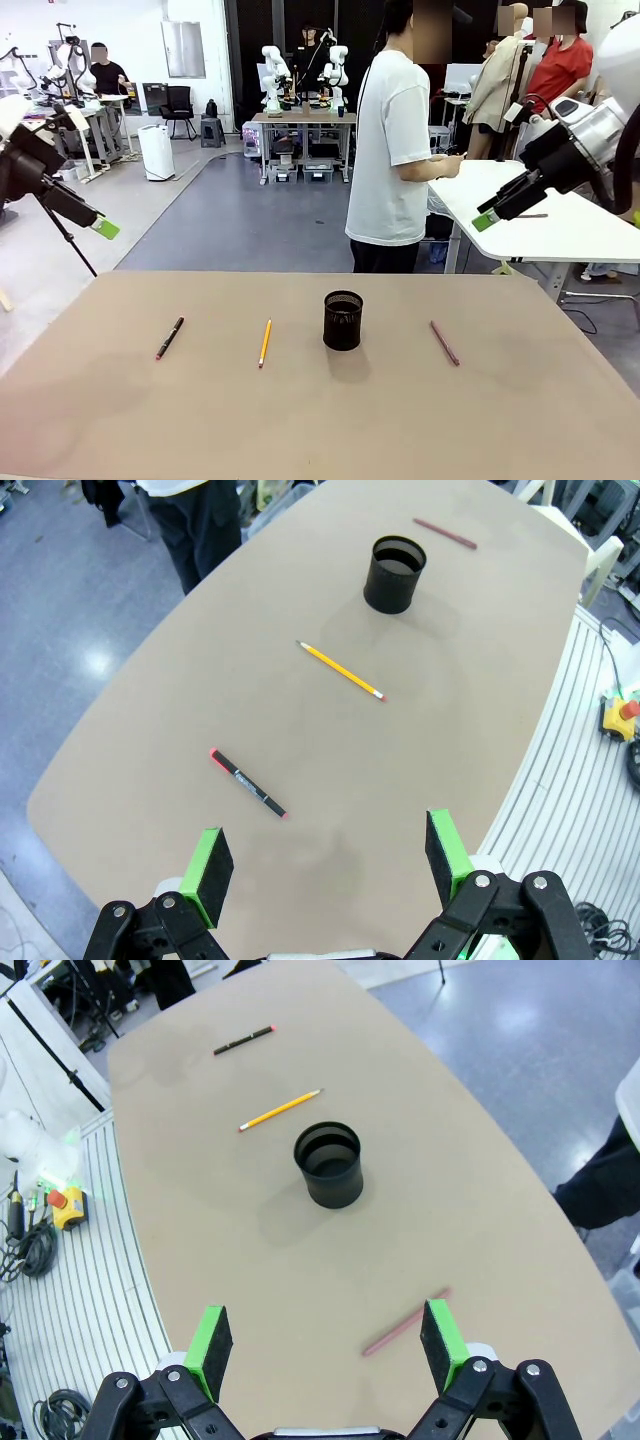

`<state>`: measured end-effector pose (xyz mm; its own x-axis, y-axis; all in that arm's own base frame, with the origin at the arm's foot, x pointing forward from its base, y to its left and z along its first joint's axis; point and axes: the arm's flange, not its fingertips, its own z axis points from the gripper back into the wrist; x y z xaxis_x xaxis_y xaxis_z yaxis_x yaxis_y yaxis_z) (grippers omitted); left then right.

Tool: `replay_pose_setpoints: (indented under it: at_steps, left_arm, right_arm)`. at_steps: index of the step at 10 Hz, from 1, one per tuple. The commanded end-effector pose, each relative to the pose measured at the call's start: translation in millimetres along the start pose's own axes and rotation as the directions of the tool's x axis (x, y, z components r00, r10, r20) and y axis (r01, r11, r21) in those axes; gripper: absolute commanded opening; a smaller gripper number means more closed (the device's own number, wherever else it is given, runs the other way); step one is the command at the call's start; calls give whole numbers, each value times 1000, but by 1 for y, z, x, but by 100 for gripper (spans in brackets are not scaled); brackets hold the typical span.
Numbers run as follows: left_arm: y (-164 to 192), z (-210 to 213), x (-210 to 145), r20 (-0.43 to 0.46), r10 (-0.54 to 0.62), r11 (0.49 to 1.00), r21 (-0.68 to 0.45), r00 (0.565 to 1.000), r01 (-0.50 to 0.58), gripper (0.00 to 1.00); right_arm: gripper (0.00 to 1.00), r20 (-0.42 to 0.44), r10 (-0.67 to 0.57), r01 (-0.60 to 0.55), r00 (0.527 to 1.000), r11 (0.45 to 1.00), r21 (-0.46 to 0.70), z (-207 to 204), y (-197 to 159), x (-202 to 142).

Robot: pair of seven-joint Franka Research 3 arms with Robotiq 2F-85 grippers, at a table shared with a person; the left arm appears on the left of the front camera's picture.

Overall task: Place the pens into the pen holder.
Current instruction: Pick up a writing instrument from the table and place it into the Pen holder.

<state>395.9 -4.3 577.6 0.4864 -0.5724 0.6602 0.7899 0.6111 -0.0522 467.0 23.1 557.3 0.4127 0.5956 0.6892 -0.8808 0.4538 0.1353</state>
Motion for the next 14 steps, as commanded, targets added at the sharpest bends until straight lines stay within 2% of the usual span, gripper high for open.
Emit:
replay_pose_setpoints:
  at_steps: [1, 3, 4, 5, 6, 7, 8, 9, 10, 13, 14]
  left_arm:
    - [0, 1, 1, 14, 1, 1000, -12, 1000, -1, 100]
    - [0, 0, 0, 0, 0, 1000, 0, 1000, 0, 100]
    - [-24, 25, 6, -140, -13, 987, 154, 990, 35, 100]
    - [-23, 29, 8, -227, 40, 981, 196, 973, 5, 100]
    - [-27, 29, 11, -281, 166, 963, 255, 945, -94, 100]
    - [-38, 18, 16, -304, 267, 933, 321, 915, -166, 100]
    - [-37, 1, 21, -333, 321, 921, 330, 887, -209, 100]
    - [-42, -18, 24, -348, 377, 895, 376, 858, -240, 100]
    - [-40, -38, 29, -331, 414, 878, 390, 848, -276, 100]
    - [-36, -87, 33, -276, 459, 828, 477, 844, -295, 100]
    - [-32, -92, 33, -259, 452, 833, 465, 854, -300, 100]
  right_arm:
    - [100, 9, 6, -6, 1000, 1000, 5, 1, 0, 0]
    - [100, 9, 6, -6, 1000, 1000, 5, 1, 0, 0]
    - [100, 9, 6, -6, 1000, 1000, 5, 1, 0, 0]
    - [100, 9, 6, -6, 1000, 1000, 5, 1, 0, 0]
    - [100, 9, 6, -6, 1000, 1000, 5, 1, 0, 0]
    - [100, 9, 6, -6, 1000, 1000, 5, 1, 0, 0]
    - [100, 9, 6, -6, 1000, 1000, 5, 1, 0, 0]
    - [100, 9, 6, -6, 1000, 1000, 5, 1, 0, 0]
    - [100, 9, 6, -6, 1000, 1000, 5, 1, 0, 0]
    - [100, 9, 6, -6, 1000, 1000, 5, 1, 0, 0]
    - [100, 9, 6, -6, 1000, 1000, 5, 1, 0, 0]
